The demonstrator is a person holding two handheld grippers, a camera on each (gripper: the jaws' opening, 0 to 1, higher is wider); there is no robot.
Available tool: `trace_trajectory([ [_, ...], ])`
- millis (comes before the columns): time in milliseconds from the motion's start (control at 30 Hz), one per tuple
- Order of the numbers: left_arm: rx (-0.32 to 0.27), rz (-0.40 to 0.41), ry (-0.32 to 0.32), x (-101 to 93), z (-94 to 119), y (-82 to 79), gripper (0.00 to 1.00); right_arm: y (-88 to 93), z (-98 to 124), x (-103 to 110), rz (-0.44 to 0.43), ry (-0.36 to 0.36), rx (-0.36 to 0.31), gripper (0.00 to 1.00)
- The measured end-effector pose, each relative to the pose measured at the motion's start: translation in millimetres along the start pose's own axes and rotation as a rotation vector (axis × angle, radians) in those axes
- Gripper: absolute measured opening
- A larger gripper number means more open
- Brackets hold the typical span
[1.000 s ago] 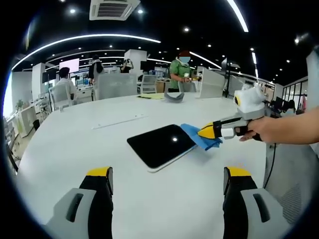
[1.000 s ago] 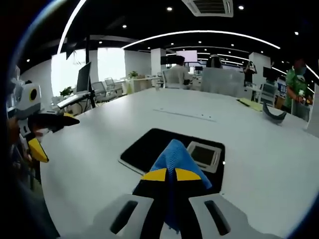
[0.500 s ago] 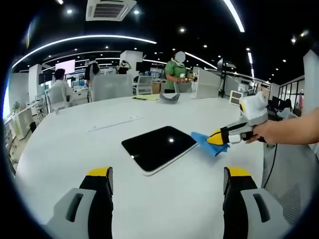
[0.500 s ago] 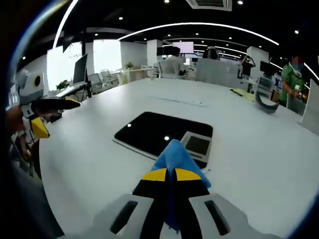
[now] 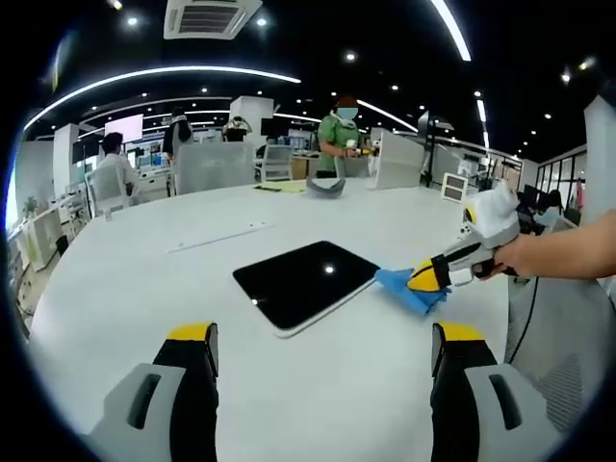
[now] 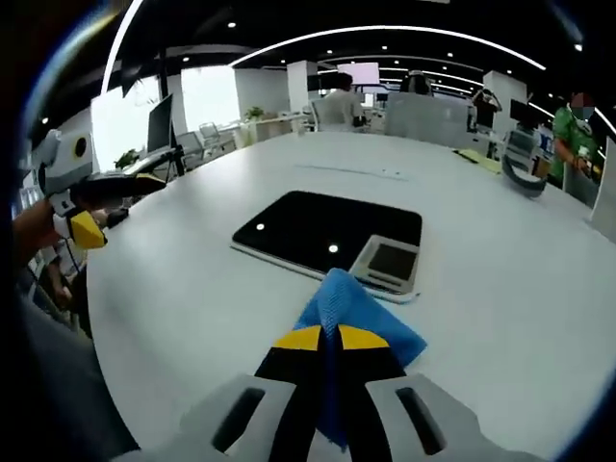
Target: Wipe the mirror surface with the cleaning cloth until all visible marks leave the cleaned area.
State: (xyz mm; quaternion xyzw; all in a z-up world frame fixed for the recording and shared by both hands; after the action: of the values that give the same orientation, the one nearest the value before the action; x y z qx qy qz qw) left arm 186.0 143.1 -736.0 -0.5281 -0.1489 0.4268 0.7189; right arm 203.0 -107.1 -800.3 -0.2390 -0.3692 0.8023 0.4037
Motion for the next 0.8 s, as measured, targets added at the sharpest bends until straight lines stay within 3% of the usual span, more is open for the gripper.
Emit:
trace_trajectory([
  [400,0.019,-0.011,0.016,-6.6,-3.6,5.0,0.93,2.0,19.4,3.1,-0.038,0.025,-0.011,0.18],
  [800,0.026,-0.015,0.001,-6.7,-7.4,6.8,0.94,2.6,22.1,-4.4,-0.055,0.041,-0.027,0.18],
])
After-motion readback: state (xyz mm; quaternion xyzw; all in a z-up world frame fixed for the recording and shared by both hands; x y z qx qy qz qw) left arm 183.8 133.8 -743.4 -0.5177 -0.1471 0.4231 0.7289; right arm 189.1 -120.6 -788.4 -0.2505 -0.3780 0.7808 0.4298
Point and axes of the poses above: the point that each gripper's makers call its tool centre point, and the gripper's own axes: z roughly backward along the fingers, x roughly to its left, y roughly out of its underside, the point moved 5 cm from there along z, roughly backward along the fingers, and after that the axes turned 9 degrees about z, right-handed, at the moved point
